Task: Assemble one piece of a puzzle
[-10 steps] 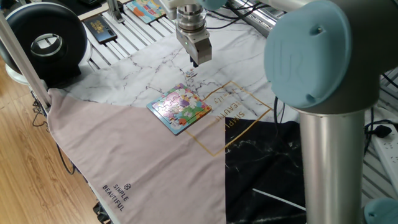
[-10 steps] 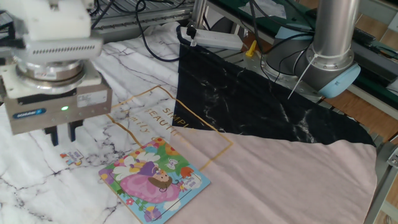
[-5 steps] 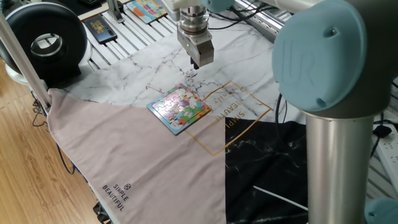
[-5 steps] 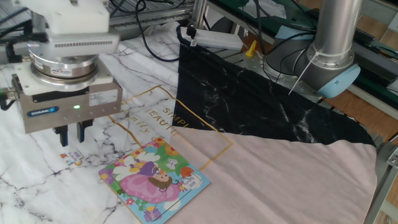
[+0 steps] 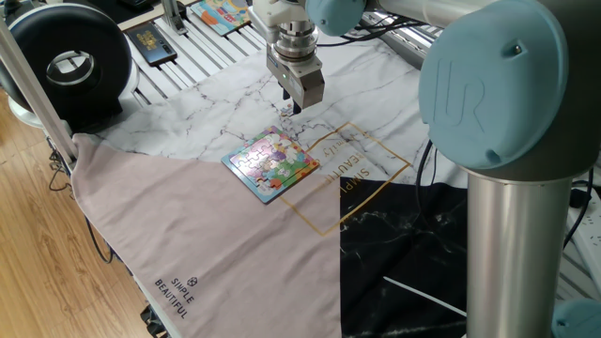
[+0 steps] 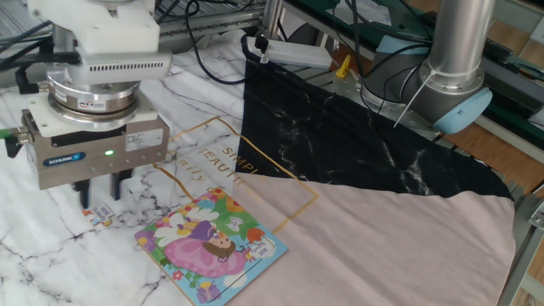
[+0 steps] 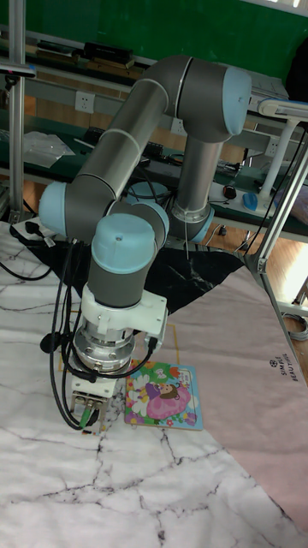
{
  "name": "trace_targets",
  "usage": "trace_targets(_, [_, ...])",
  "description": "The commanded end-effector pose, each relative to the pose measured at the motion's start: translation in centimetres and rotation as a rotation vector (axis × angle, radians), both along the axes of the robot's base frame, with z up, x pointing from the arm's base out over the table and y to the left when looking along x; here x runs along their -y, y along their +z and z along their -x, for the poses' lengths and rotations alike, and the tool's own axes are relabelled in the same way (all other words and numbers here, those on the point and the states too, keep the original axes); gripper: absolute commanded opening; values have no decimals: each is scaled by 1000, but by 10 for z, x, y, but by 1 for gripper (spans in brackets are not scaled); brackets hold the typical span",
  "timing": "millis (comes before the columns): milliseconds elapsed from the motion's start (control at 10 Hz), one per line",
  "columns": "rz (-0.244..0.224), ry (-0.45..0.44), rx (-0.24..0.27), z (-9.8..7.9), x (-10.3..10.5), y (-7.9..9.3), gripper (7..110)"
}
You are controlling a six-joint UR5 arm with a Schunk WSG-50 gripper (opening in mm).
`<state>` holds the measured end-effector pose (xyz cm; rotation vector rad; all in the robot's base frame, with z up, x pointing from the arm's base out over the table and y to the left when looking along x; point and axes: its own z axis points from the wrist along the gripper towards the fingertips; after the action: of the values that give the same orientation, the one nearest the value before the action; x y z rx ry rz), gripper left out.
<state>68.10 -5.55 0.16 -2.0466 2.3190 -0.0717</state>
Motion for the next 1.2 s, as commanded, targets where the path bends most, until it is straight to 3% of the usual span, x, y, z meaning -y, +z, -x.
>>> trace_targets(0, [-6,32,9,-2,1,-1,44])
trace_targets(300, [26,96,23,-9,8,-4,44])
trace_targets(1100, [-29,125,17,-7,-2,-8,44])
